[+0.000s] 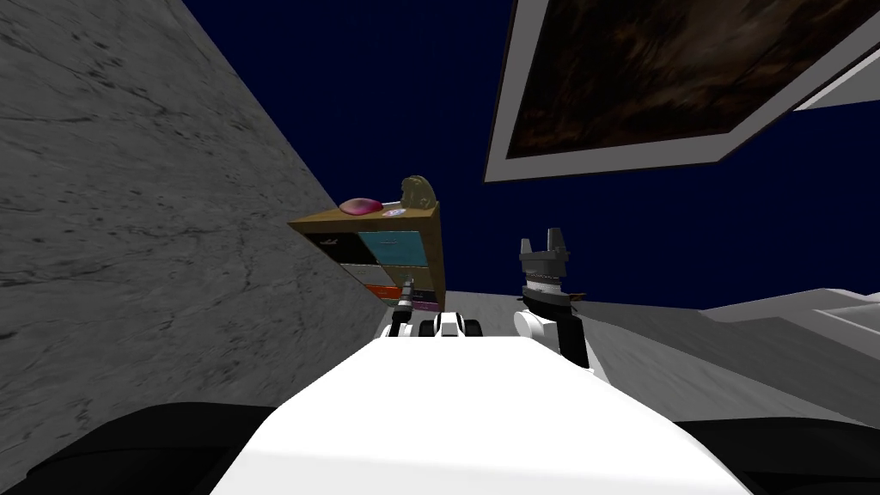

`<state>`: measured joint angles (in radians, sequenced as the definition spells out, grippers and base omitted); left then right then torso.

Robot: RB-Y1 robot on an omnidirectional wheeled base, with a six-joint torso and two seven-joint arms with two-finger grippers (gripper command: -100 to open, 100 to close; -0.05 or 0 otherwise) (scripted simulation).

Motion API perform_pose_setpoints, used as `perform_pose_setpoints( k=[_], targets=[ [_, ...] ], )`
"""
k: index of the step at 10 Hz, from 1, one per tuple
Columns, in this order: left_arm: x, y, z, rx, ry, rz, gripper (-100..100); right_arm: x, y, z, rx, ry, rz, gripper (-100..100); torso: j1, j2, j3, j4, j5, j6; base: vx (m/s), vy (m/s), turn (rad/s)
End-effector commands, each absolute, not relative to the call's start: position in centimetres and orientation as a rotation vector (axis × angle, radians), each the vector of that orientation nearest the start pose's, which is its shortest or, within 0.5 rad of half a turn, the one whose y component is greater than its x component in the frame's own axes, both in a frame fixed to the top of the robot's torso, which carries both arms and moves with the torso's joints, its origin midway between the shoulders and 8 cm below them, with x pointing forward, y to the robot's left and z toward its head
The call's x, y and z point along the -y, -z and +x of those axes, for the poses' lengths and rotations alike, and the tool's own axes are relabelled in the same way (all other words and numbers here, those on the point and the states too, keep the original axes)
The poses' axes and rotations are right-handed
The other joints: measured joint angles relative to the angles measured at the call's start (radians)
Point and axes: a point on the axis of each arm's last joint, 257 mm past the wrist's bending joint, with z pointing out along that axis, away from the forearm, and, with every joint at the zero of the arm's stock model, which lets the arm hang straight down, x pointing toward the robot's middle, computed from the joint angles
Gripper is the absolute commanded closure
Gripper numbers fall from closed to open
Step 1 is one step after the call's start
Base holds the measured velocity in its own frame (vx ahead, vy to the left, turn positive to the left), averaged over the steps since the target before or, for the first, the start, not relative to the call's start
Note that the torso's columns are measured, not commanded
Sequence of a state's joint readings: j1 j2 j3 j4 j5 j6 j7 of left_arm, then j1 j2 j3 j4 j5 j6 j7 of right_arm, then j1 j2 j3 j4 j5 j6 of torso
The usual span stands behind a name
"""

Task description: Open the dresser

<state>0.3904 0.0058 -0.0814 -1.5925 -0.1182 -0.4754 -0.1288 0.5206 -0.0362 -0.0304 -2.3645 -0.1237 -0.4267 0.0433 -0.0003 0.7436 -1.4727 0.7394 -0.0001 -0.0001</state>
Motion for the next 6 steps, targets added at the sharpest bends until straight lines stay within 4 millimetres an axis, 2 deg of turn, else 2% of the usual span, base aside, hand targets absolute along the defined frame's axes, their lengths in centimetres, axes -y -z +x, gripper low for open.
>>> perform_pose_setpoints(
  k=[1,4,5,6],
  targets=[
    [-22.7,26.5,43.0,-1.196,1.096,-0.922,100,29.8,-4.3,33.4,-0.585,-1.309,0.691,0,0.003,-0.006,-0.002,-0.007,0.003,0.0,-0.092,-0.016,0.084],
    [-22.0,26.6,45.5,-1.201,1.115,-0.902,100,29.8,-4.3,33.4,-0.585,-1.309,0.691,0,0.003,-0.007,-0.004,-0.005,0.002,-0.001,-0.127,-0.012,0.061],
    [-22.0,27.5,45.5,-1.216,1.11,-0.915,100,29.8,-4.3,33.4,-0.585,-1.309,0.691,0,0.002,-0.009,-0.005,-0.004,0.001,0.0,-0.049,0.006,0.004],
    [-22.1,27.1,46.8,-1.21,1.116,-0.902,100,29.8,-4.3,33.4,-0.585,-1.309,0.691,0,0.002,-0.013,-0.007,-0.007,0.002,0.001,-0.105,-0.009,0.067]
  ],
)
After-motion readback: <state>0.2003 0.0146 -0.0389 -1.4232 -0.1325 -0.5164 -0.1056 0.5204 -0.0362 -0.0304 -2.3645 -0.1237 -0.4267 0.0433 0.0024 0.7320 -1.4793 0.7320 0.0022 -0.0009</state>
